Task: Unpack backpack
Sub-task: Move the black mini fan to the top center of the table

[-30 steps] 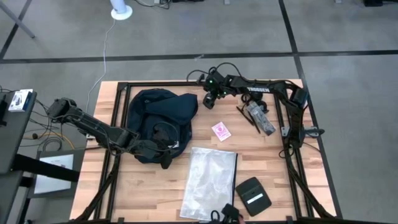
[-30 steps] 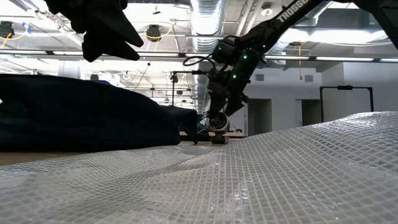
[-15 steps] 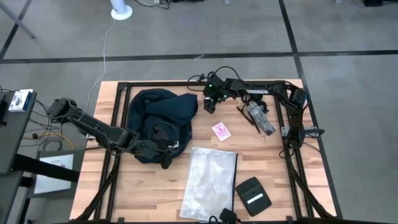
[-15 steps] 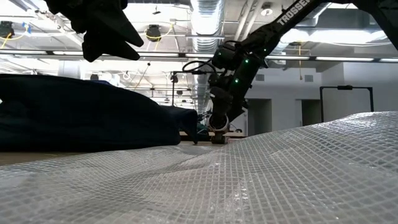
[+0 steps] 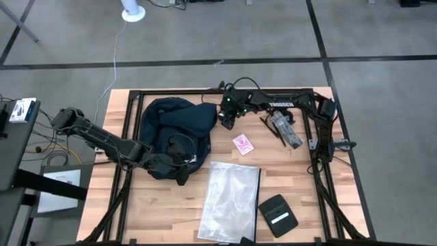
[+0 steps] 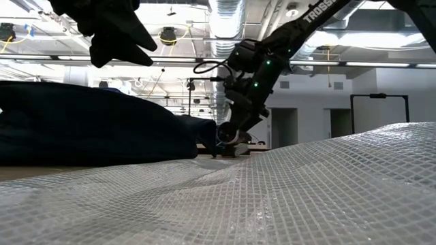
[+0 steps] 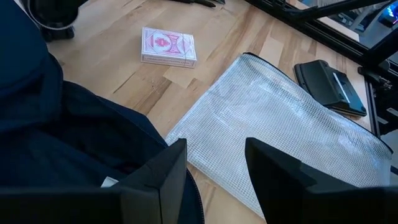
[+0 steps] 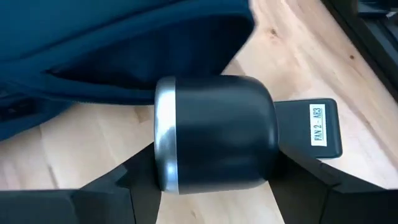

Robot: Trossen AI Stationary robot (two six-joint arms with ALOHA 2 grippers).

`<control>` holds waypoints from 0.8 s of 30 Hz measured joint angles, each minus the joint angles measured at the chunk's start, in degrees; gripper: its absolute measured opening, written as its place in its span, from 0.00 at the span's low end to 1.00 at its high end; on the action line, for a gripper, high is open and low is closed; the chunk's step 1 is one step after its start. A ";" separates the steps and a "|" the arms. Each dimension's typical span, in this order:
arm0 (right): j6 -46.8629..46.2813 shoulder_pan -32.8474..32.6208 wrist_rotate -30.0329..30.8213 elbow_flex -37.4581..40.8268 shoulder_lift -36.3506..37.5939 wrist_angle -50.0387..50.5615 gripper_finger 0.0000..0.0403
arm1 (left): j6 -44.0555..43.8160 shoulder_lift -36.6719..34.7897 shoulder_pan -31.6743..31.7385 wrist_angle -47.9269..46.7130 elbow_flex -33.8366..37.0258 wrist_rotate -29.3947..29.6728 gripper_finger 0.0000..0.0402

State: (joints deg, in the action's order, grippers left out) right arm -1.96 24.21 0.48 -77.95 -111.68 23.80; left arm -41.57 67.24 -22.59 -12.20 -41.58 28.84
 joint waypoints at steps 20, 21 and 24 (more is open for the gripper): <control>-8.23 -14.42 2.43 -0.81 14.90 9.46 0.58 | 2.81 -2.60 -2.38 -4.08 0.06 3.04 0.38; -9.03 -15.25 2.52 -0.83 15.74 9.89 0.59 | 2.98 -3.39 -2.53 -4.38 0.09 3.40 0.38; -11.99 -17.98 2.79 -0.83 18.16 13.78 0.58 | 2.98 -4.86 -2.54 -4.14 -0.04 3.98 0.38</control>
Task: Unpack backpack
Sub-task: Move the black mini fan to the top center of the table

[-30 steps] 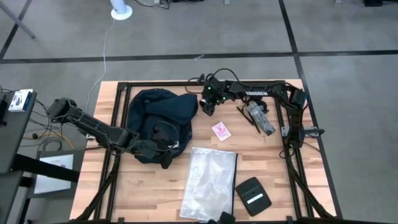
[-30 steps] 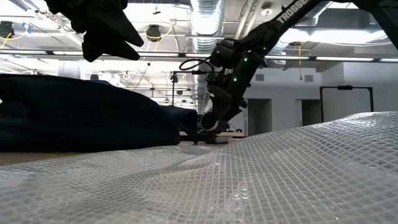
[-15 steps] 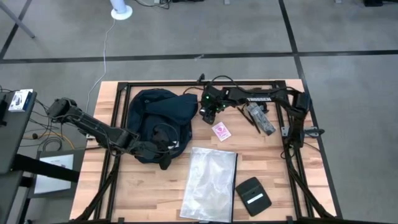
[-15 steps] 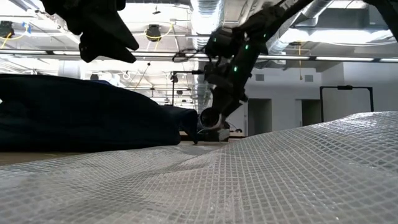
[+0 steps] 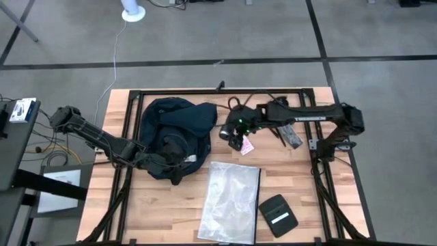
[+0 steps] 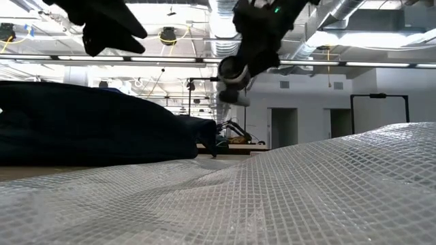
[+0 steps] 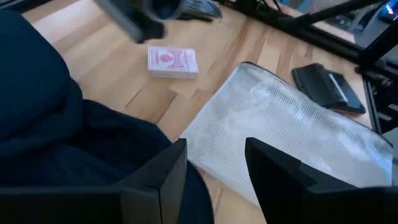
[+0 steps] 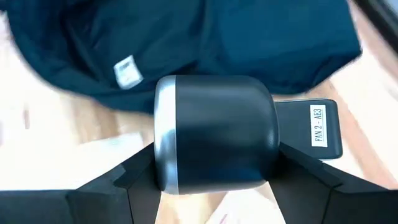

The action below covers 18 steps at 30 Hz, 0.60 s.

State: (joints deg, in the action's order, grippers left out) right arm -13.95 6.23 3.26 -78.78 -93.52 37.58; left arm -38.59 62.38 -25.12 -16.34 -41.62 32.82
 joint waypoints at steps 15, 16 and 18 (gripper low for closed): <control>-14.96 -14.25 -0.30 1.55 3.26 10.66 0.58 | 3.81 -0.32 0.00 -1.42 0.11 -0.09 0.38; -16.08 -14.68 -0.26 1.55 3.26 11.59 0.58 | 3.89 -0.32 0.00 -1.49 0.11 -0.09 0.38; -18.10 -15.22 -0.16 1.57 3.26 13.41 0.58 | 3.91 -0.32 0.11 -1.67 0.11 -0.02 0.38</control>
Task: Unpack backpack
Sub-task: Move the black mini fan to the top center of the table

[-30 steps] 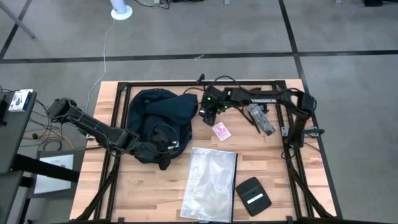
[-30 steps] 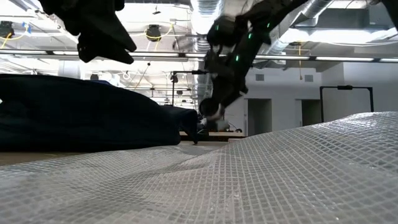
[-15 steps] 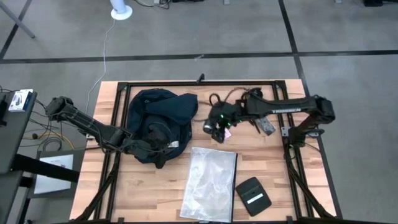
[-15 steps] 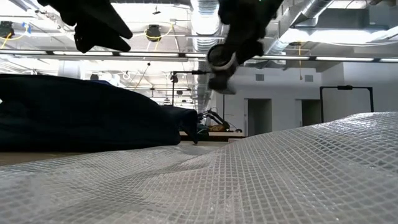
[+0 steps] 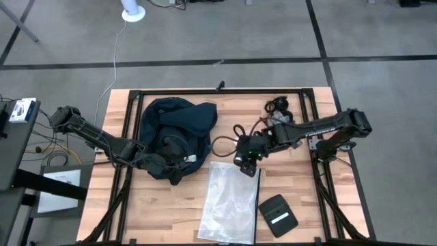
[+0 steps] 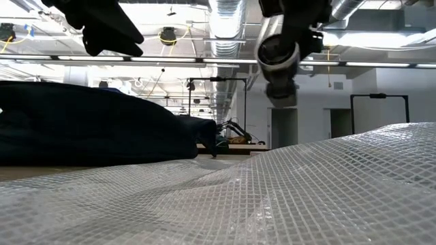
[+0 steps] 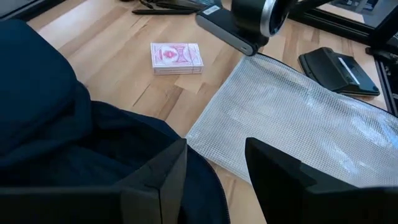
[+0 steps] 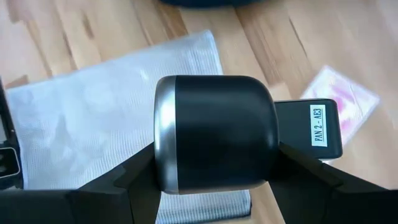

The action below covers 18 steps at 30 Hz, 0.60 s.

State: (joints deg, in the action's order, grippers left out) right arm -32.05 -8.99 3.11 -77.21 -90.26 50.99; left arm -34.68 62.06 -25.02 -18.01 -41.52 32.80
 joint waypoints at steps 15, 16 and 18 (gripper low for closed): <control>-13.72 -5.27 2.83 8.04 0.17 4.48 0.58 | 1.68 0.00 1.90 -0.62 -0.07 0.35 0.38; -14.39 -5.57 2.87 8.57 0.22 4.48 0.58 | 1.69 0.02 1.90 -0.64 -0.07 0.37 0.38; -15.23 -6.20 3.10 9.07 0.26 4.45 0.58 | 2.05 0.02 1.90 -0.62 -0.07 0.39 0.38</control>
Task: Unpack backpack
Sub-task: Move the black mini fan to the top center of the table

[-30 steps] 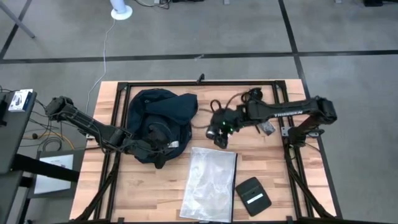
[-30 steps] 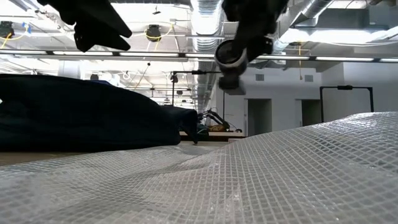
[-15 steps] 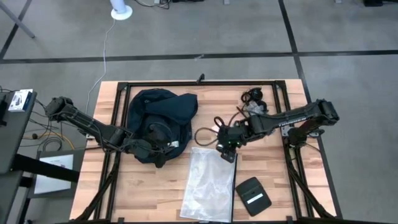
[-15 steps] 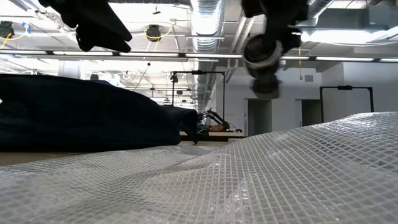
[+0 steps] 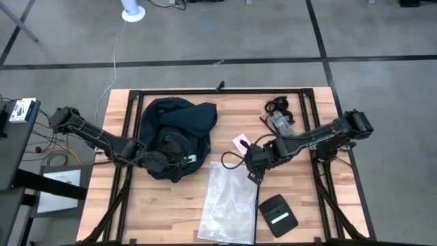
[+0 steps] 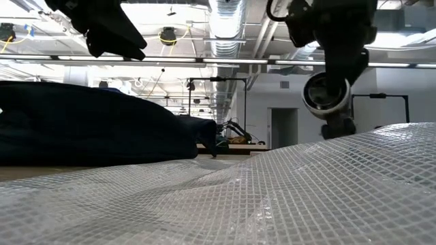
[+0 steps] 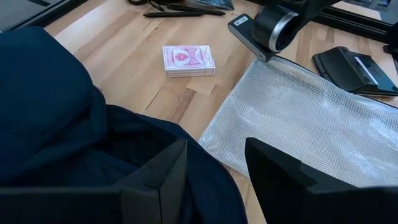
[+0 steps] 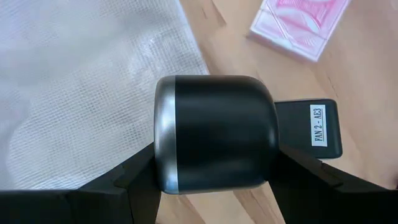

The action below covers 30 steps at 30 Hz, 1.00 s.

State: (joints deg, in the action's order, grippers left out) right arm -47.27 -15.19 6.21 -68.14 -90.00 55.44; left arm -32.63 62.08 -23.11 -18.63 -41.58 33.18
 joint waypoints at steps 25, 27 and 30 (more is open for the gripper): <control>20.77 34.87 3.46 3.16 -2.16 -25.06 0.58 | -1.27 0.04 -0.07 0.12 0.00 -0.03 0.38; 21.64 37.85 0.99 3.13 -3.10 -26.30 0.58 | -1.36 0.26 -0.07 0.31 -0.02 -0.01 0.38; 22.19 40.35 -0.60 3.19 -4.88 -25.60 0.58 | -1.51 0.31 -0.07 0.35 -0.02 0.01 0.38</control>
State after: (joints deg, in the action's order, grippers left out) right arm -25.08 25.15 5.61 -64.95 -94.87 29.84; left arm -34.14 62.39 -23.18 -18.28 -41.60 33.19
